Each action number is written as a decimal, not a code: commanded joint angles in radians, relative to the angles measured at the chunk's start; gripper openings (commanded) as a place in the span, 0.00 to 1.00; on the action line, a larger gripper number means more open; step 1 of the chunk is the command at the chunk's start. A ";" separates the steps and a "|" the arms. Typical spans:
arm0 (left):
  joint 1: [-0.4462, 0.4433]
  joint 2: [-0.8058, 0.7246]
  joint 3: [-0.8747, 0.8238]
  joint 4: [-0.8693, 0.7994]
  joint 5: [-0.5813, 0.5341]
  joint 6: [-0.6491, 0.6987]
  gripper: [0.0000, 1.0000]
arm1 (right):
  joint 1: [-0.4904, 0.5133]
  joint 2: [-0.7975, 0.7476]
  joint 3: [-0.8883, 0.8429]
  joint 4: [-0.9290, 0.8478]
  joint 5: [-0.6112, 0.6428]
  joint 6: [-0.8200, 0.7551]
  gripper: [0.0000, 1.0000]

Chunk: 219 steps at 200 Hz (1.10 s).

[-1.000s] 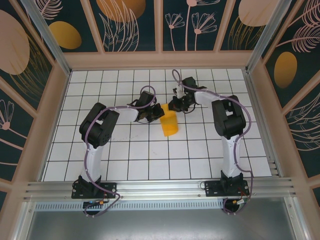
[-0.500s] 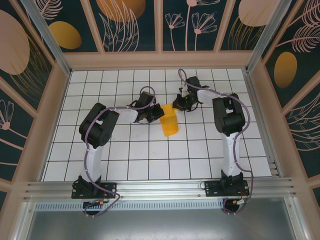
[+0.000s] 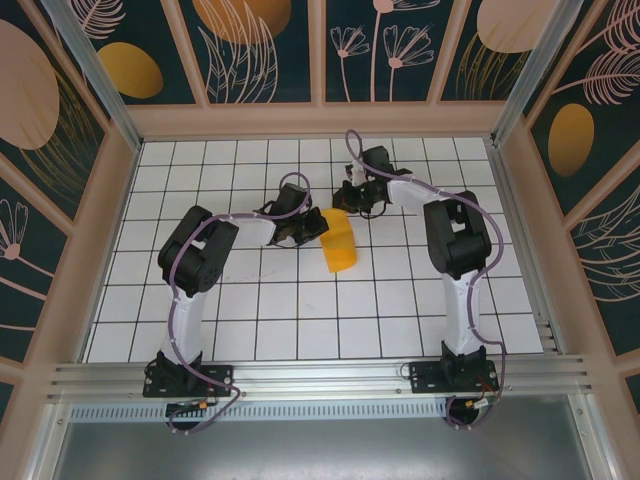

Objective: Fold a paper plane with a square sheet of paper (pick it up from the middle)
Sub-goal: Fold the square sheet of paper in half at the center of the table.

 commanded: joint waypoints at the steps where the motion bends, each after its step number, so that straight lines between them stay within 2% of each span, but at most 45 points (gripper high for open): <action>1: 0.000 0.129 -0.077 -0.231 -0.112 -0.002 0.00 | -0.009 0.057 0.047 -0.029 0.002 -0.020 0.00; 90: 0.000 0.133 -0.081 -0.237 -0.111 0.005 0.00 | -0.076 0.151 0.114 -0.056 0.154 0.046 0.00; 137: 0.000 0.126 -0.089 -0.231 -0.114 -0.002 0.00 | -0.095 0.117 0.146 -0.033 0.185 0.101 0.00; 183: 0.000 0.127 -0.082 -0.229 -0.112 0.005 0.00 | -0.085 -0.096 -0.038 0.028 0.083 0.050 0.00; 200: 0.000 0.129 -0.079 -0.226 -0.110 0.006 0.00 | -0.069 -0.144 -0.115 -0.001 0.018 0.023 0.00; 219: 0.000 0.133 -0.079 -0.222 -0.108 0.006 0.00 | -0.036 -0.176 -0.187 -0.049 0.001 -0.013 0.00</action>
